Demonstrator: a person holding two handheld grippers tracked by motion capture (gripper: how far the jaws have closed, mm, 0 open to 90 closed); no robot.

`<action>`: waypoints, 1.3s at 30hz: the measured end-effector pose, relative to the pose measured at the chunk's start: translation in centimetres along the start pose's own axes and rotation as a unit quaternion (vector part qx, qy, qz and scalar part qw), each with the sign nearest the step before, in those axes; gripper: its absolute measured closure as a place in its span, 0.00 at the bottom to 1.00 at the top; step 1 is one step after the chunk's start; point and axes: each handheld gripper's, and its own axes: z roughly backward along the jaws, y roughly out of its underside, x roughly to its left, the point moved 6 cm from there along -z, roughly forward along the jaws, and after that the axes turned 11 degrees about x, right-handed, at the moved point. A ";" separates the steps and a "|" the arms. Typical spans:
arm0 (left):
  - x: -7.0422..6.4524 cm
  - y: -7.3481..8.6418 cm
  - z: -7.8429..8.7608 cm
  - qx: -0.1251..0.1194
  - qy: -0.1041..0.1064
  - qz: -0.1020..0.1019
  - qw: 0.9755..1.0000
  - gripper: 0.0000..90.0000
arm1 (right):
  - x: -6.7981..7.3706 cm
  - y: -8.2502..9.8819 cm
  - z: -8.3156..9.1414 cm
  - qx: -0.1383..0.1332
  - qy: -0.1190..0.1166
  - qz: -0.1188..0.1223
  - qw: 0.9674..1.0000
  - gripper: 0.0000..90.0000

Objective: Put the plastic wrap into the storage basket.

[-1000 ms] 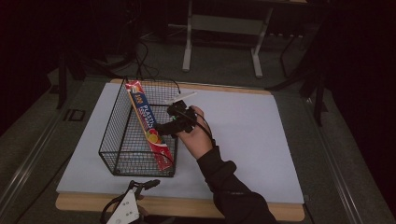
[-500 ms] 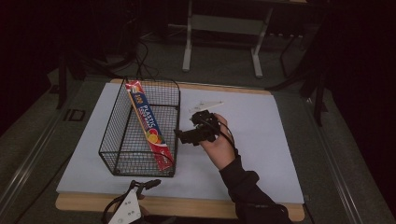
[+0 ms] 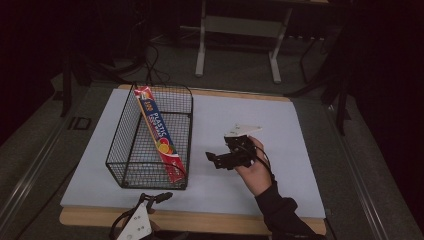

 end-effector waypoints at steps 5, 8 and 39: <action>0.0 0.0 0.0 0.001 0.000 -0.002 1.000 0.00 | -0.9 1.6 0.5 -0.002 0.006 -0.008 1.000 0.15; 0.0 0.0 0.0 0.001 -0.001 -0.002 1.000 0.00 | -1.2 2.6 0.6 -0.001 0.005 -0.015 1.000 0.15; -0.2 0.0 -0.1 0.003 0.004 -0.005 1.000 0.00 | -3.0 10.4 1.2 0.011 0.031 -0.015 0.999 0.15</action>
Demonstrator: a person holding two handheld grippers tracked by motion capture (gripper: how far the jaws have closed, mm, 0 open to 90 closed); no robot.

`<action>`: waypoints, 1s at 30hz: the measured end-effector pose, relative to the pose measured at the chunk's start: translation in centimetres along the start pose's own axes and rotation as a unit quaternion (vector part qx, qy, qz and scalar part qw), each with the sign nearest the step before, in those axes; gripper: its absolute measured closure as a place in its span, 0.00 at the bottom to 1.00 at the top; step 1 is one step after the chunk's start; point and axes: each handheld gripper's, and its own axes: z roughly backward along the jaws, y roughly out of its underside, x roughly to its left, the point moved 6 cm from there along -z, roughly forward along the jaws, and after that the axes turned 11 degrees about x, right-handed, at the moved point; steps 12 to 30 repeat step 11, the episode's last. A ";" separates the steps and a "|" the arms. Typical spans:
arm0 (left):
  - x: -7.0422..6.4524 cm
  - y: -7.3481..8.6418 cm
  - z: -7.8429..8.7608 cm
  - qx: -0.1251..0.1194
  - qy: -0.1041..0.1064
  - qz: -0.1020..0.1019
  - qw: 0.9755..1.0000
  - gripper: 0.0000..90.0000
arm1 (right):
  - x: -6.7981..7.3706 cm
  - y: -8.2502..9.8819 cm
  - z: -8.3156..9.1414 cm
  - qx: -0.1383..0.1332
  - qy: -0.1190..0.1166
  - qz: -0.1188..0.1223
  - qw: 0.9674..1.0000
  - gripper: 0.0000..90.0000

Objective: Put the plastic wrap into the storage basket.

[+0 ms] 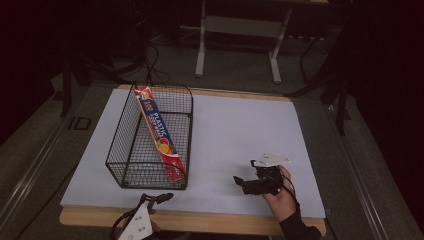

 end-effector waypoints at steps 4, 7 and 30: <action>0.1 0.0 0.1 -0.001 0.000 0.001 1.000 0.00 | -0.3 0.2 -0.3 0.002 0.002 -0.002 1.000 0.15; 0.1 0.0 0.1 -0.001 0.000 0.001 1.000 0.00 | -0.5 0.3 -0.4 0.002 0.003 -0.004 1.000 0.15; 0.1 0.0 0.1 -0.001 0.000 0.000 1.000 0.00 | -0.7 0.4 -0.5 0.003 0.004 -0.006 1.000 0.15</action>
